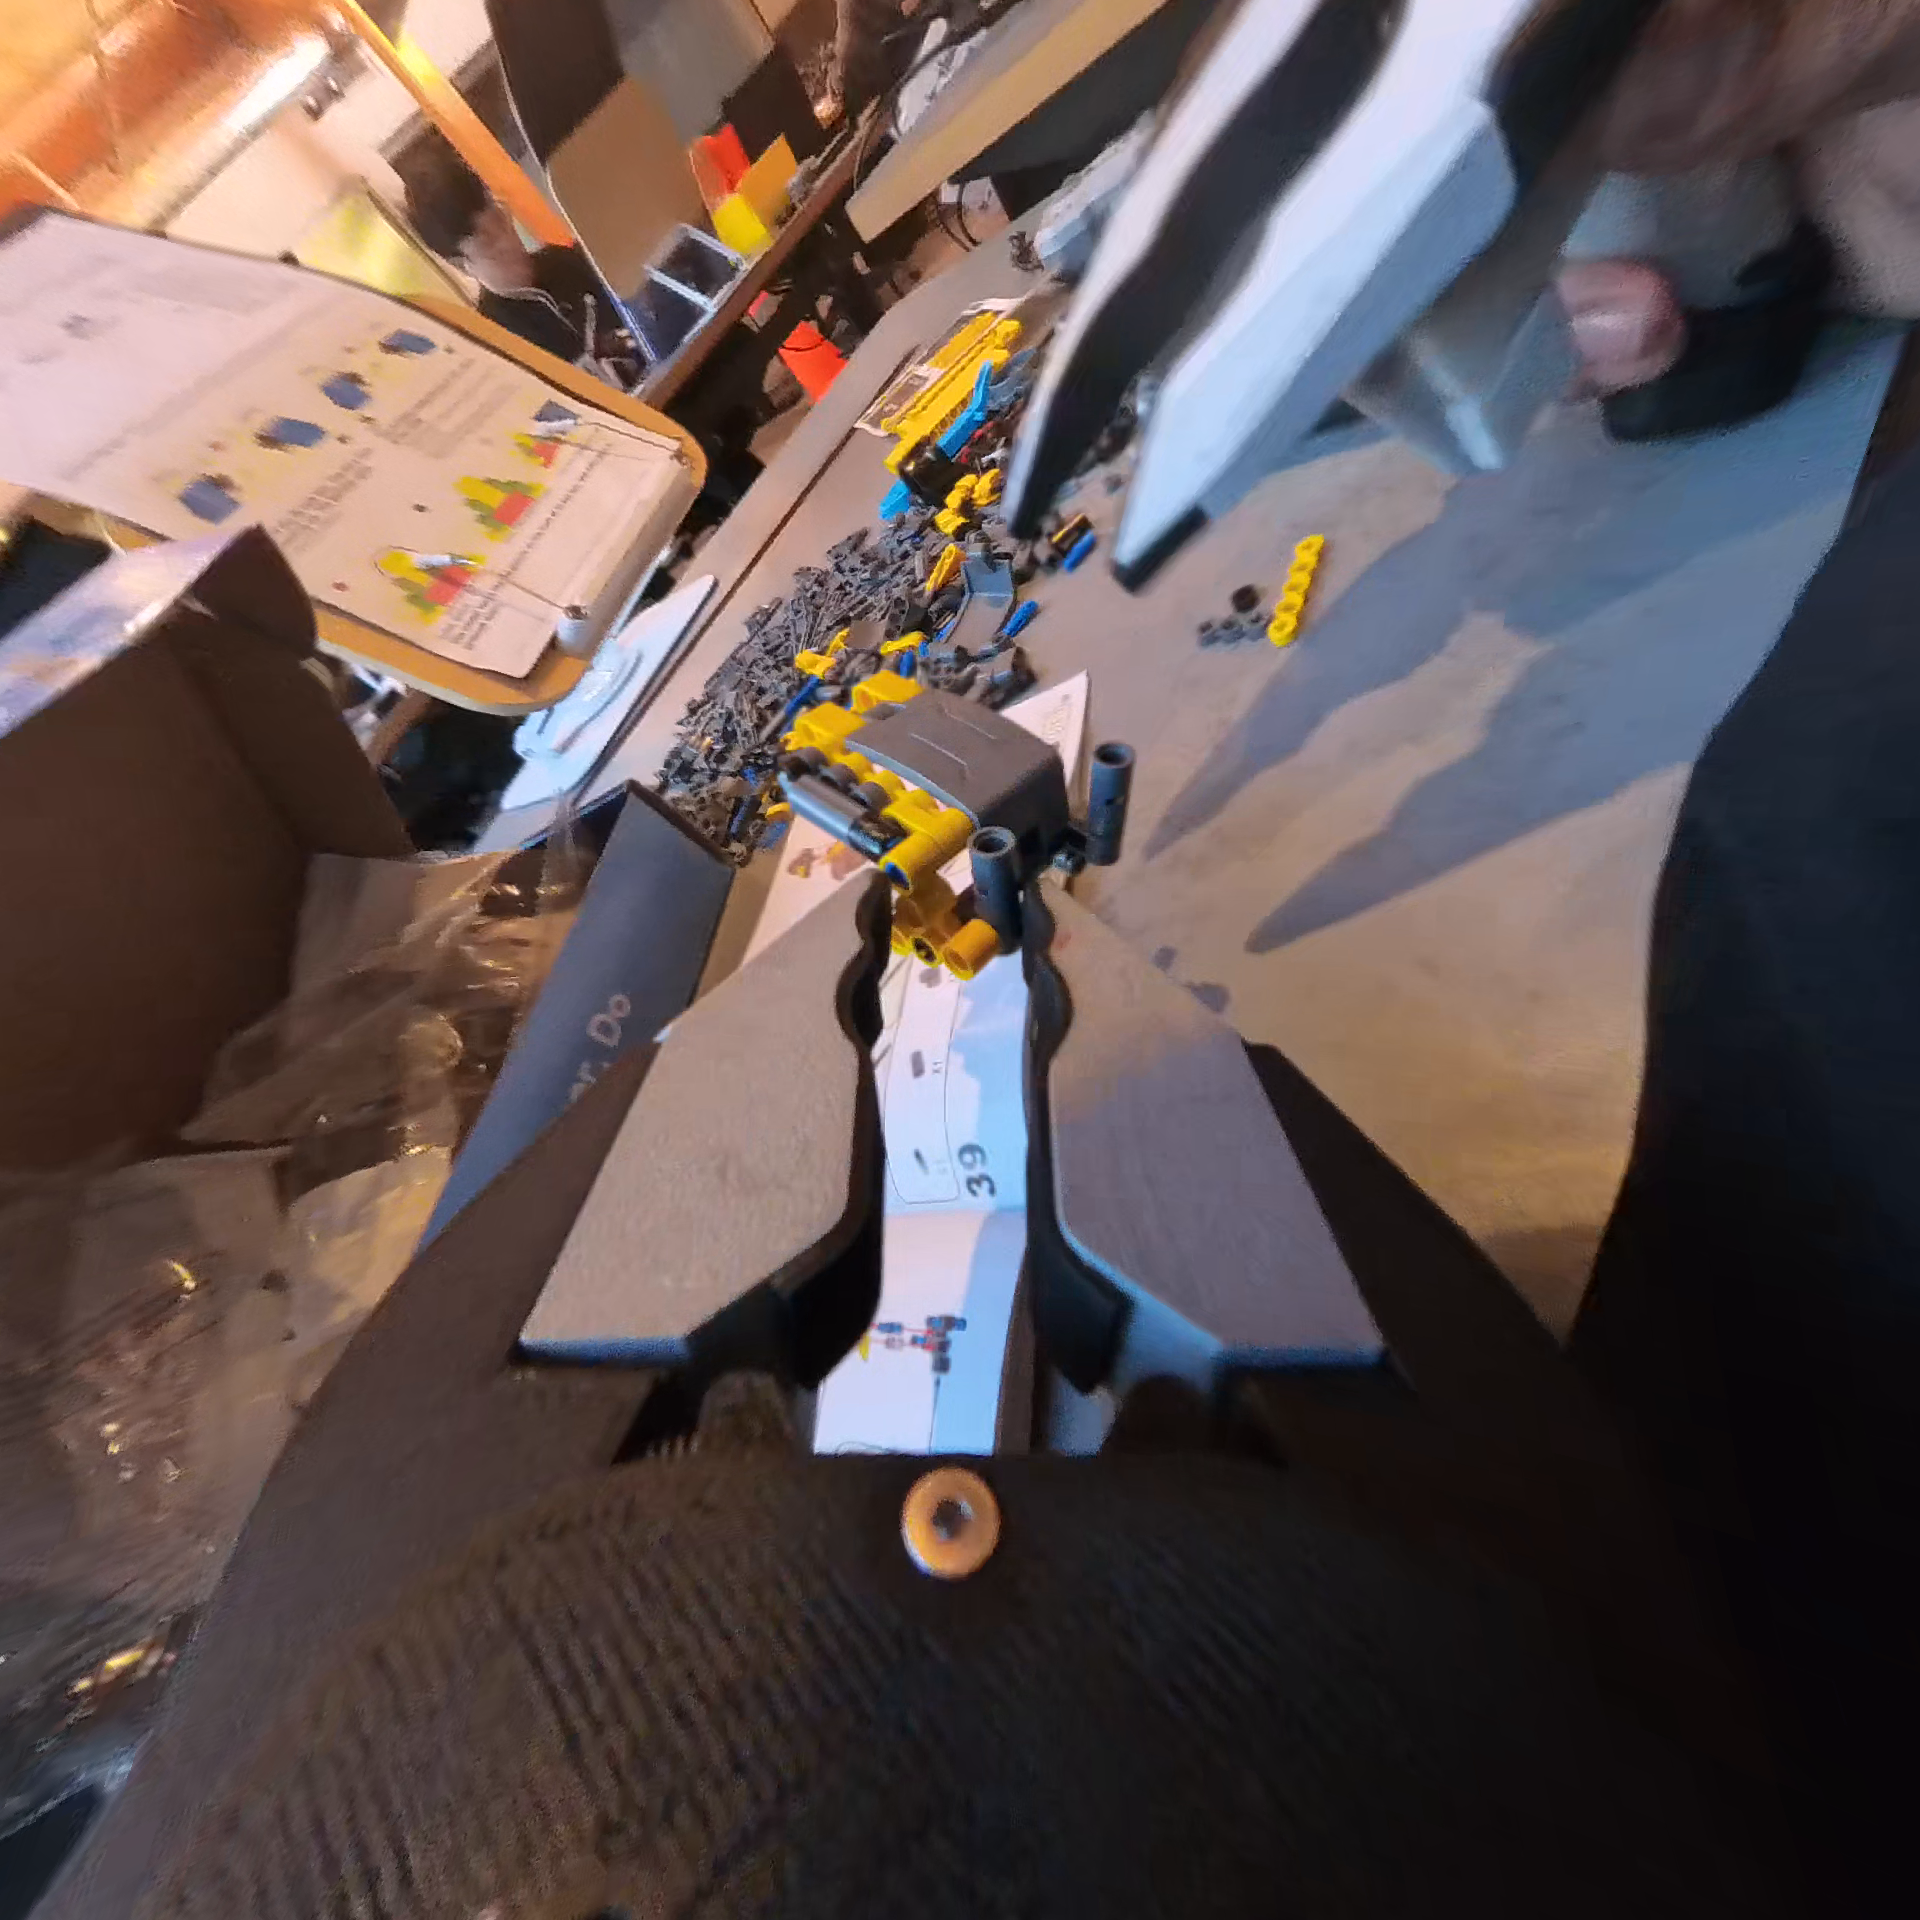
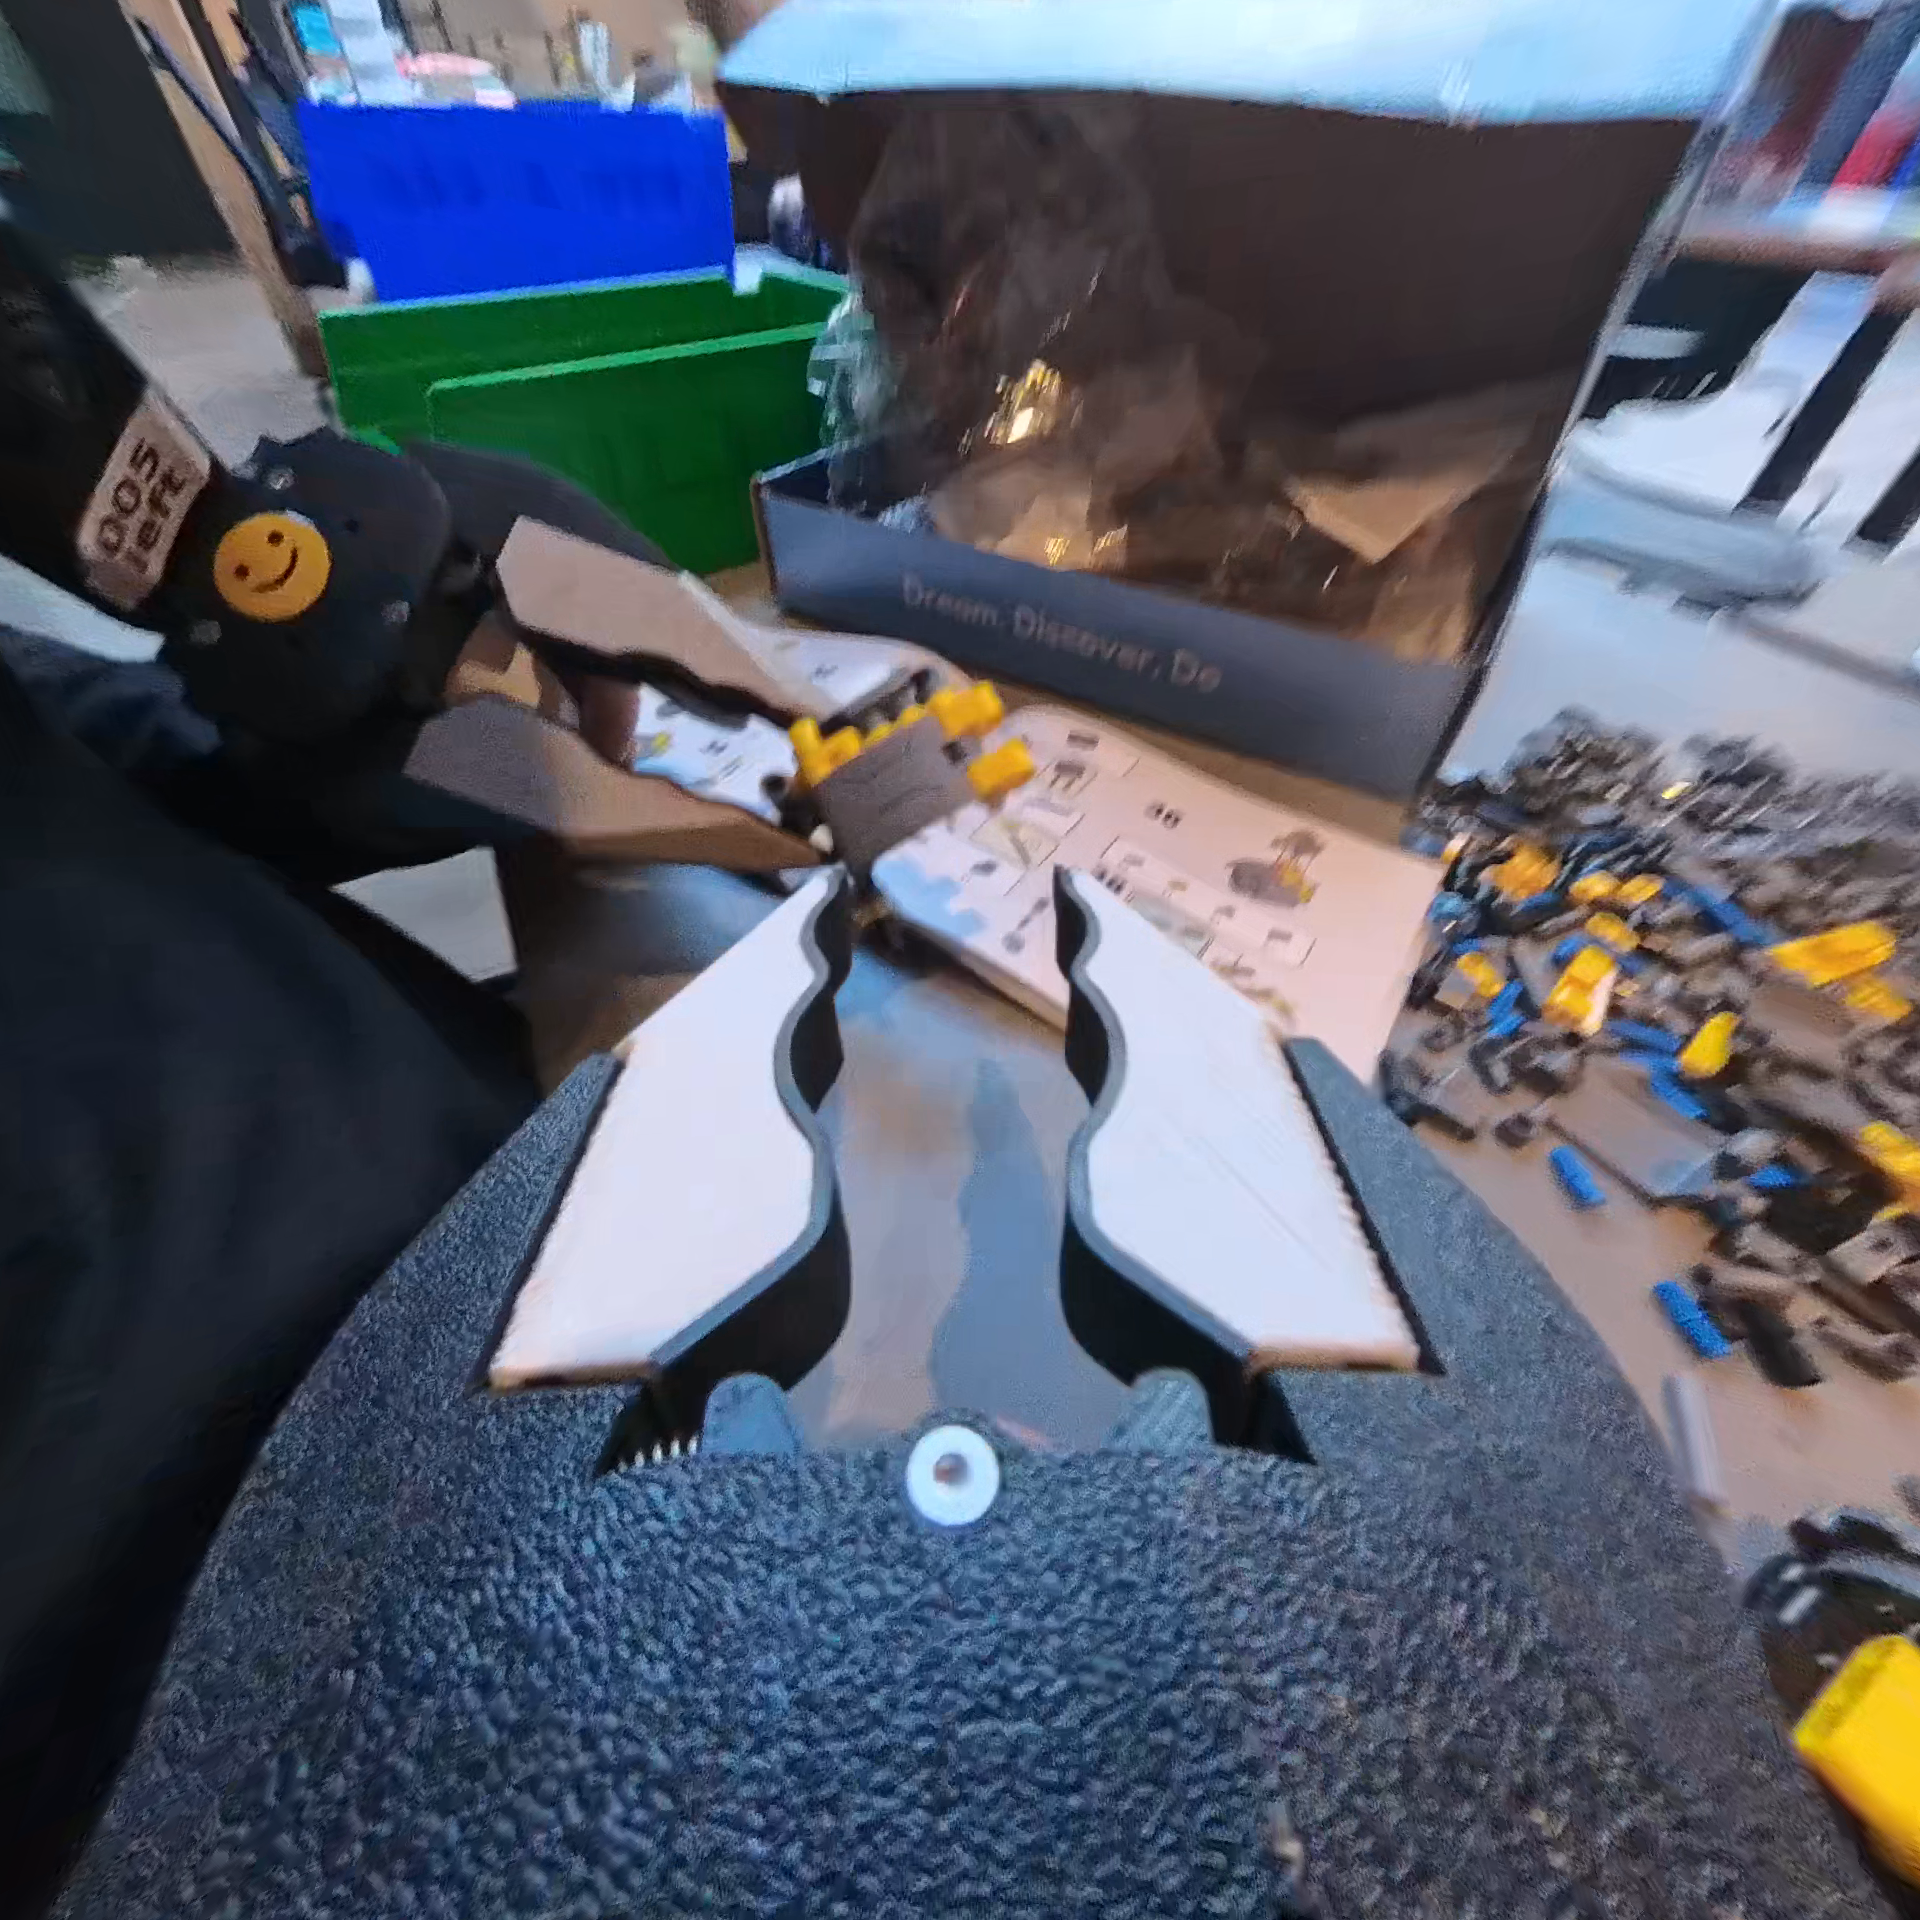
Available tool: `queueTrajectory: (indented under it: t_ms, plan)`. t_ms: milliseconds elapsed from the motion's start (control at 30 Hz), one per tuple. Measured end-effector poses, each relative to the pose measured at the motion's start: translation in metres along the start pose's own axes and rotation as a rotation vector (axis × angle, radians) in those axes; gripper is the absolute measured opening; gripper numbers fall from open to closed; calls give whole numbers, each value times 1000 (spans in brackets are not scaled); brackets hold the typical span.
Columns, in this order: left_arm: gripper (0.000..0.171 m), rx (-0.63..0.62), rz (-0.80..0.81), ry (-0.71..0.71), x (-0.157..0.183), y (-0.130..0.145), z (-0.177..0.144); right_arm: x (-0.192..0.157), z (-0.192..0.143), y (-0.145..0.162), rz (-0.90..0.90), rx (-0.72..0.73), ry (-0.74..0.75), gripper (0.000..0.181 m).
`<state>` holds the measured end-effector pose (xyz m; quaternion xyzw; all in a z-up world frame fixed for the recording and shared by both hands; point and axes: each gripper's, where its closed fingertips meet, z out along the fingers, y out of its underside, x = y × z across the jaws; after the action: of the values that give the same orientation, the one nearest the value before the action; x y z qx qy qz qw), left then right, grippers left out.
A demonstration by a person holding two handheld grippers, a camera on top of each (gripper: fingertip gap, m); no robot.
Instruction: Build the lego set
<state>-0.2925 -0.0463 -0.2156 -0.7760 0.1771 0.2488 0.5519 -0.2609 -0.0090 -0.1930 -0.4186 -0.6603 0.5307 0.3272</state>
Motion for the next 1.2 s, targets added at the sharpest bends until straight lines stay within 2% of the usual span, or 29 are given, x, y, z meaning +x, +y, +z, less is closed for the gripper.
queueTrajectory:
  t_ms: [100, 233, 467, 767, 1200]
  plan:
    - [23, -24, 126, -34, 9, 2, 3, 3, -2, -9, -71, 59, 68, 35]
    - [23, -28, 245, -12, 25, 3, 4, -4, -4, -11, -153, 78, 84, 32]
    - [23, -17, 210, -8, 22, 1, 4, -3, -5, -13, -129, 99, 68, 32]
    - [23, -66, 157, -40, 10, 8, 9, 3, -10, -19, -59, 148, 42, 32]
    - [23, -102, 233, -29, 19, 13, 13, -3, -8, -18, -75, 144, 6, 31]
